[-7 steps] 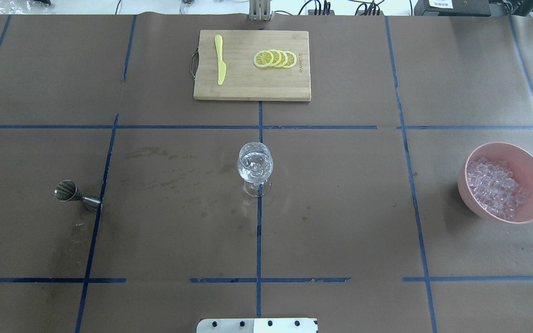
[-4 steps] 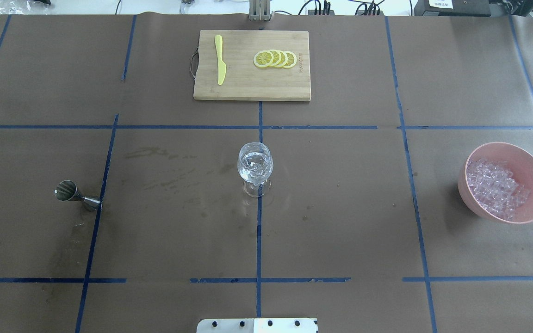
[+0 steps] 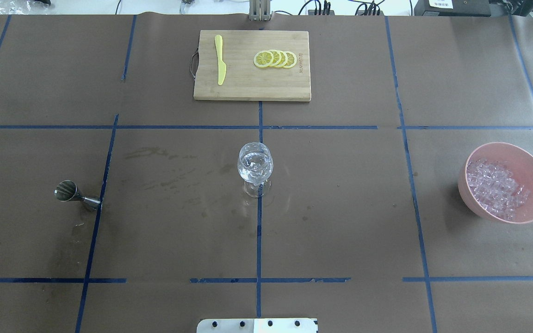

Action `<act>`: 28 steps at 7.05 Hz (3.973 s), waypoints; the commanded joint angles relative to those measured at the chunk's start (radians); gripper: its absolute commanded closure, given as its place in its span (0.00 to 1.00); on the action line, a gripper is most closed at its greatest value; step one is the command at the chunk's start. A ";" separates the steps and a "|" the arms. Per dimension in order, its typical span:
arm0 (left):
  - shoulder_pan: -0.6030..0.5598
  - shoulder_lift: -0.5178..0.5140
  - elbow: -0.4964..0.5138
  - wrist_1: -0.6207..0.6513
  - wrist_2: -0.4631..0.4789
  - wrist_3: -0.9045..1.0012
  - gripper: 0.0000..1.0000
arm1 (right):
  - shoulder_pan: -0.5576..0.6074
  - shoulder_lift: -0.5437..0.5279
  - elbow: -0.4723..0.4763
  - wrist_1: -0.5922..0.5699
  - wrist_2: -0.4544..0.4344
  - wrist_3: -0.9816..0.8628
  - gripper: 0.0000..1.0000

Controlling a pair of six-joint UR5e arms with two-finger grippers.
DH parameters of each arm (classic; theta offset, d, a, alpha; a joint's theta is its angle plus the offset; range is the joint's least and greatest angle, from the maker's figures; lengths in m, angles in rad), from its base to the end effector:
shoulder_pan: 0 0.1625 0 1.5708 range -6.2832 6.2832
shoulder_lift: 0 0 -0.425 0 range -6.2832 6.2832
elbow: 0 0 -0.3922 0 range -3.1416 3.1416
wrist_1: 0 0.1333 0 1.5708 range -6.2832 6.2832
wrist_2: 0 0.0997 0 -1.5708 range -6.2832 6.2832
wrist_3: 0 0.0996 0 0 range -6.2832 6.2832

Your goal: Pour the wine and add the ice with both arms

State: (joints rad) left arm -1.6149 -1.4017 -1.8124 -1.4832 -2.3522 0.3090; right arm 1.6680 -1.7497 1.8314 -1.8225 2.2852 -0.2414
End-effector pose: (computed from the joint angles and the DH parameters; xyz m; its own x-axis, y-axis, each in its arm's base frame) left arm -0.0815 -0.4151 0.6252 0.6886 0.2638 -0.6754 -0.1736 0.9643 0.1998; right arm 0.1066 -0.3923 0.6397 0.7425 -0.0562 0.6674 0.0843 0.9964 -0.0099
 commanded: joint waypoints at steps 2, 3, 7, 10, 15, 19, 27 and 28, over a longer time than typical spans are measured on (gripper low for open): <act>0.000 0.000 0.001 0.000 -0.001 -0.001 0.00 | -0.034 -0.002 -0.062 0.163 0.003 0.115 0.00; -0.002 0.001 -0.004 0.000 -0.004 -0.001 0.00 | -0.081 -0.002 -0.079 0.245 0.002 0.216 0.00; -0.003 0.000 -0.005 0.000 -0.006 -0.001 0.00 | -0.109 0.001 -0.081 0.299 0.020 0.170 0.00; -0.003 0.001 -0.002 0.000 -0.004 -0.001 0.00 | -0.109 -0.004 -0.086 0.302 0.031 0.180 0.00; -0.003 0.001 0.001 0.000 -0.001 -0.001 0.00 | -0.109 -0.004 -0.092 0.305 0.042 0.185 0.00; -0.003 0.001 -0.002 0.000 -0.003 -0.001 0.00 | -0.111 -0.004 -0.095 0.307 0.042 0.186 0.00; -0.003 0.000 -0.004 0.000 -0.006 -0.001 0.00 | -0.111 -0.004 -0.100 0.310 0.043 0.185 0.00; -0.003 0.000 -0.004 0.000 -0.006 -0.001 0.00 | -0.111 -0.004 -0.101 0.310 0.043 0.185 0.00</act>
State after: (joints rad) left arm -1.6183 -1.4021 -1.8157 -1.4833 -2.3577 0.3083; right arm 1.5570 -1.7534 1.7319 -1.5131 2.3286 -0.0568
